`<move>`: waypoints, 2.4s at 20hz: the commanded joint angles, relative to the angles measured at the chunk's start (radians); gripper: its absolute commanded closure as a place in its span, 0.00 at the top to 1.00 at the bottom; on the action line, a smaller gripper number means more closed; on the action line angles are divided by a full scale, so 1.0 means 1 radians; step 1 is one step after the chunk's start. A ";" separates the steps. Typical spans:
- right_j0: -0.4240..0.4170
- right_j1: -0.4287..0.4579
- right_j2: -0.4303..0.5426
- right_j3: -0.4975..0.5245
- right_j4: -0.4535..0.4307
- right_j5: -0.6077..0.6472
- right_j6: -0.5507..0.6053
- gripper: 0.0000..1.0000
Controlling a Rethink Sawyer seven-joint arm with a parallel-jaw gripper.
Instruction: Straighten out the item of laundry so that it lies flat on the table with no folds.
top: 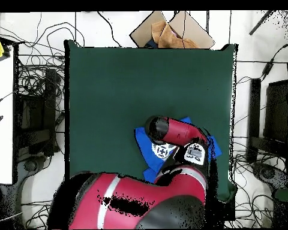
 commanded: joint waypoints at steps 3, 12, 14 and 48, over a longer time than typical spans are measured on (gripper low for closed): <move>-0.065 -0.025 0.309 0.166 0.007 -0.278 0.162 0.00; -0.113 -0.087 0.370 0.280 0.028 -0.286 0.186 0.00; -0.114 -0.094 0.374 0.289 0.029 -0.287 0.186 0.00; -0.172 -0.239 0.417 0.494 -0.072 -0.423 0.154 0.00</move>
